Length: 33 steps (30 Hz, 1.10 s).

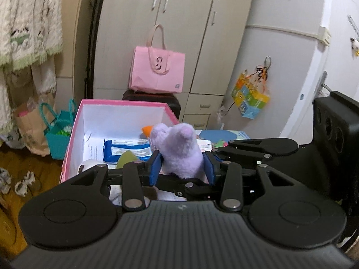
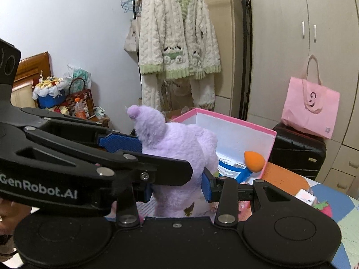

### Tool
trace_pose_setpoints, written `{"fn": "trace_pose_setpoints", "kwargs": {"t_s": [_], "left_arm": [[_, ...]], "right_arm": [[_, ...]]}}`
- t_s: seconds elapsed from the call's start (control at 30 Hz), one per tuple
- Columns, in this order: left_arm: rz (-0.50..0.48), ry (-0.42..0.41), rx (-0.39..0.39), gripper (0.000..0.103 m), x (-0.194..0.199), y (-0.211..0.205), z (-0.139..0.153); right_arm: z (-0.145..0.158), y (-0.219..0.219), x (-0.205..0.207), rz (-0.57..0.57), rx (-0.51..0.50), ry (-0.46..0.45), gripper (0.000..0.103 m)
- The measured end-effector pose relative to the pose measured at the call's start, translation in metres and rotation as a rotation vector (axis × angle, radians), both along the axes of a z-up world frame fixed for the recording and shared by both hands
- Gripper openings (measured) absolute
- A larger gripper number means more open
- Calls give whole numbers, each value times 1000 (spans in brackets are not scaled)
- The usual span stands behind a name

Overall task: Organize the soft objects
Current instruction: 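Lift and carry the bunny plush over the pink box with the left tool, then open the left tool to drop the bunny plush into the box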

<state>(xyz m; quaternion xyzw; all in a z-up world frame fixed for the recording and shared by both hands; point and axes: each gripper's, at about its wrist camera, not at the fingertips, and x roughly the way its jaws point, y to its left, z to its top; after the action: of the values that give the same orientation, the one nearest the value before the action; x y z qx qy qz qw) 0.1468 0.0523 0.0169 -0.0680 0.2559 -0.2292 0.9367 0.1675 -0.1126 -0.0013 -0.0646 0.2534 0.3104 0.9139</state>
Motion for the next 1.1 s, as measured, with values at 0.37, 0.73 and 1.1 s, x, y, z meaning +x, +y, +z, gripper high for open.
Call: {"fn": "trace_pose_setpoints", "kwargs": {"t_s": [0.37,0.73,1.1], "left_arm": [[-29,118,-139,39,42,15,-33],[2,192,-71,50,46,14,-45],[61,117,14,60,6,28,-14]], "right_arm": [[-14,15,24,-35,-131,14,47],[-24,17,29,-26,-242,31,61],[-2,-5,-3,-43,-219,-11,70]]}}
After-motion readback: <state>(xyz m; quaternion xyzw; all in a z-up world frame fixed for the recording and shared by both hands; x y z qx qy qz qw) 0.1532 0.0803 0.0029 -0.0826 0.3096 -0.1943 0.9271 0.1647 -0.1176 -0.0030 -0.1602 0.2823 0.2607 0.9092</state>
